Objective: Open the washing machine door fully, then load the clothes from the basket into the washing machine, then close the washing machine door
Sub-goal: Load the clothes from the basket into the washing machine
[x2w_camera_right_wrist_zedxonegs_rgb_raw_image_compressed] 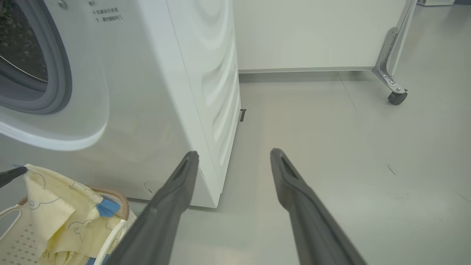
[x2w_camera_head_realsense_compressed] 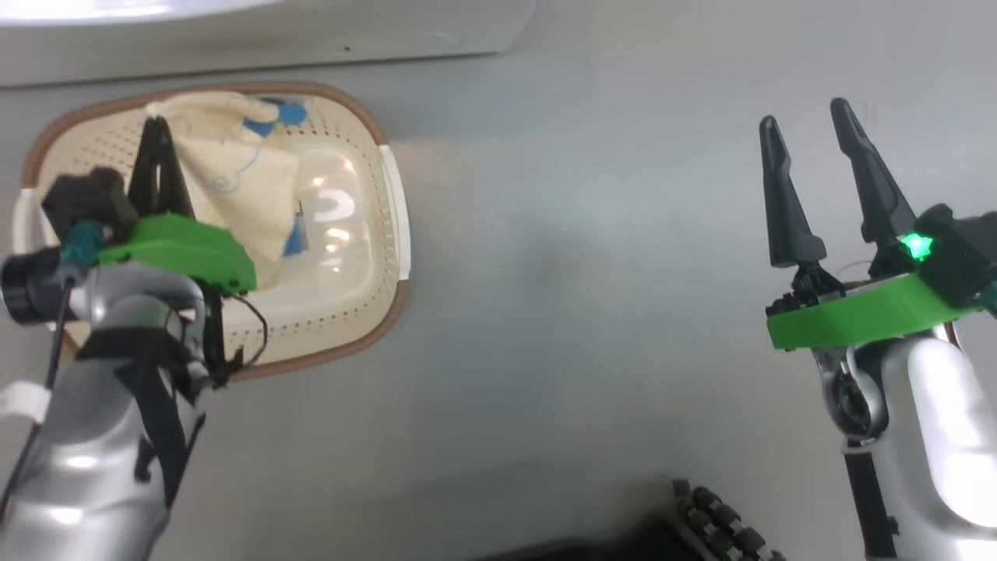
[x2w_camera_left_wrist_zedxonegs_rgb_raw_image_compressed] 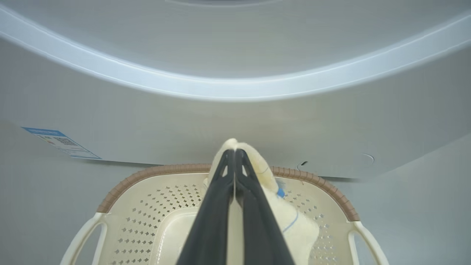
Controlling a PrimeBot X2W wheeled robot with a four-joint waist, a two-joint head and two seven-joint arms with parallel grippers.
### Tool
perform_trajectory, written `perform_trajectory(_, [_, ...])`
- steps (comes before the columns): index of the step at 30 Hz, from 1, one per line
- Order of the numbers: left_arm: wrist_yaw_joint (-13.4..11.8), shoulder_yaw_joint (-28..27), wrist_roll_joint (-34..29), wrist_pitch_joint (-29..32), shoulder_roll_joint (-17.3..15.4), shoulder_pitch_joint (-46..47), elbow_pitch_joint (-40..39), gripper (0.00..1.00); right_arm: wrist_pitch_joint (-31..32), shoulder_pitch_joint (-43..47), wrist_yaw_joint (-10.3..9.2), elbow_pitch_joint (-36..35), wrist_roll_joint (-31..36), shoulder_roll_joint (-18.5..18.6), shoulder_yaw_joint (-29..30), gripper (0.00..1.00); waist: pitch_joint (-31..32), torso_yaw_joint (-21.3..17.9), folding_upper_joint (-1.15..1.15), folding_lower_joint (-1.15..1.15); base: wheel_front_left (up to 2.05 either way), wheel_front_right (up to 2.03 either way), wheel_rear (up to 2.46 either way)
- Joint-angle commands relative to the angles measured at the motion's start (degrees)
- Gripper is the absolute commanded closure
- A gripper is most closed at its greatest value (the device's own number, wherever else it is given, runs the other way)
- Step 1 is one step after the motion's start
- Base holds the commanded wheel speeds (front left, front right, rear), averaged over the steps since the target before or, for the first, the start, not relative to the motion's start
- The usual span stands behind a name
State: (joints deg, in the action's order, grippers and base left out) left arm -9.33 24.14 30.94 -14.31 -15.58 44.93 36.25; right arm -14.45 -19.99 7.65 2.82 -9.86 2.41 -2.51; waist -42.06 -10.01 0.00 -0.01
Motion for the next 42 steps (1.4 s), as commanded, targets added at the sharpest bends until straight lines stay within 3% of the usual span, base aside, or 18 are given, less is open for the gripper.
perform_trajectory(1, [-0.8, -2.0, -0.7, -0.7, -2.3, -2.4, -3.2, 1.00, -0.5, 2.3, -0.16, -1.7, 0.4, 0.9, -0.4, 0.00, 2.9, 1.6, 0.00, 0.01, 0.00, 0.00, 0.00])
perform_trajectory(13, [-6.0, -4.5, -3.4, -0.7, -3.6, -15.6, -18.3, 1.00, 0.5, 6.7, -0.16, -0.9, 1.1, 1.4, 0.6, 0.00, 14.2, 4.2, 0.00, 0.01, 0.00, 0.00, 0.00])
perform_trajectory(31, [-9.3, -2.8, -3.3, 1.5, -5.7, -32.5, -29.4, 1.00, 5.6, 19.0, -0.16, -3.7, 2.3, 0.6, 2.0, 0.00, 32.1, 7.3, 0.00, 0.01, 0.00, 0.00, 0.00])
perform_trajectory(42, [-10.6, -2.2, -2.7, 3.0, -6.5, -37.4, -32.5, 1.00, 7.9, 23.1, -0.16, -6.6, 1.9, 0.5, 1.4, 0.00, 36.9, 7.3, 0.00, 0.01, 0.00, 0.00, 0.00])
